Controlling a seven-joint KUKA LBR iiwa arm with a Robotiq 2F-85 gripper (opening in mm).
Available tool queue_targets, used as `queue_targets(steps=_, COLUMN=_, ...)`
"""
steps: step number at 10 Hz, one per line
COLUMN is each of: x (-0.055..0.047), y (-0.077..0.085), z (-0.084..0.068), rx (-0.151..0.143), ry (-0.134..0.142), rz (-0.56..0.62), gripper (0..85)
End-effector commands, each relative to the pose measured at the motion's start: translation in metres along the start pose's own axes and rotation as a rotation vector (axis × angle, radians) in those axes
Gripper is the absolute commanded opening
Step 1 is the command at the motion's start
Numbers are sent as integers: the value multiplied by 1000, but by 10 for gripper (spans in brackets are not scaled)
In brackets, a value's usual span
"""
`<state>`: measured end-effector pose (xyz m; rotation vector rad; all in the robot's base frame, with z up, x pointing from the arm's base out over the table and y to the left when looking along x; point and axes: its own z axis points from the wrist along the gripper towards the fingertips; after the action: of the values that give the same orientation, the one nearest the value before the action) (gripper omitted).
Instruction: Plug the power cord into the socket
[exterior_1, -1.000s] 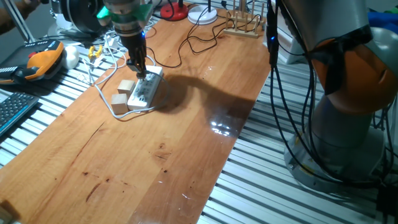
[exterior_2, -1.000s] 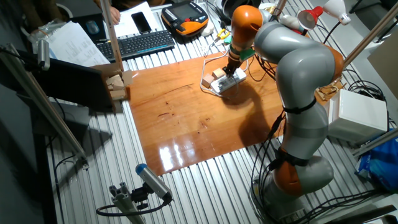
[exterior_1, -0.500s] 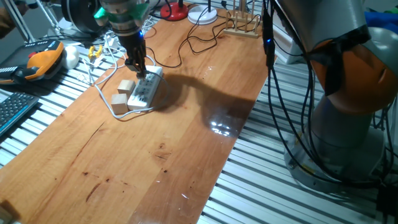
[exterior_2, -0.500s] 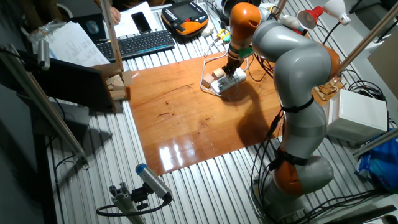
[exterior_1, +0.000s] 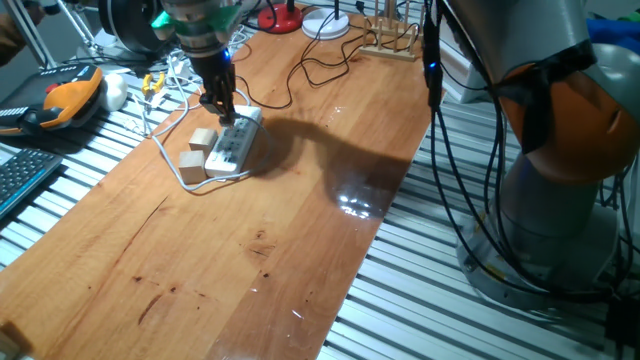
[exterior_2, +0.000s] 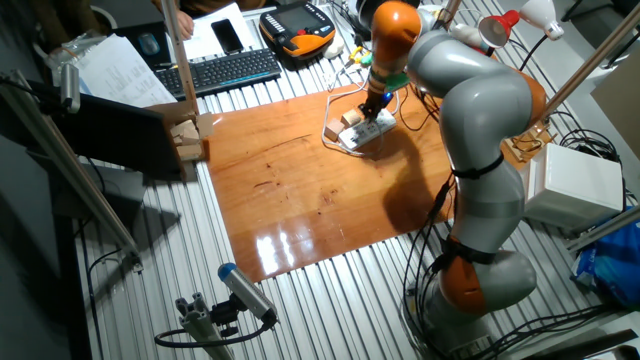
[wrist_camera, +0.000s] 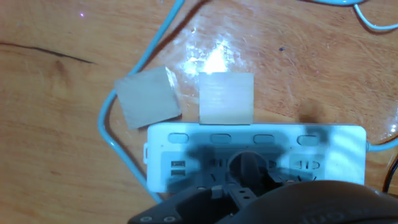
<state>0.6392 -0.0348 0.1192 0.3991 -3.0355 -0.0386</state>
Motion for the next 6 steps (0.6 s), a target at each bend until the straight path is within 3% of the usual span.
queue_targets(steps=1, x=1, y=-9, z=1, rx=-3, ry=-1, rz=-1, gripper=0)
queue_targets(steps=4, x=4, y=-7, z=4, rx=15, ry=-4, rz=-10, gripper=0)
queue_targets(steps=6, x=5, y=-3, z=15, rx=32, ry=-9, rz=-21, gripper=0)
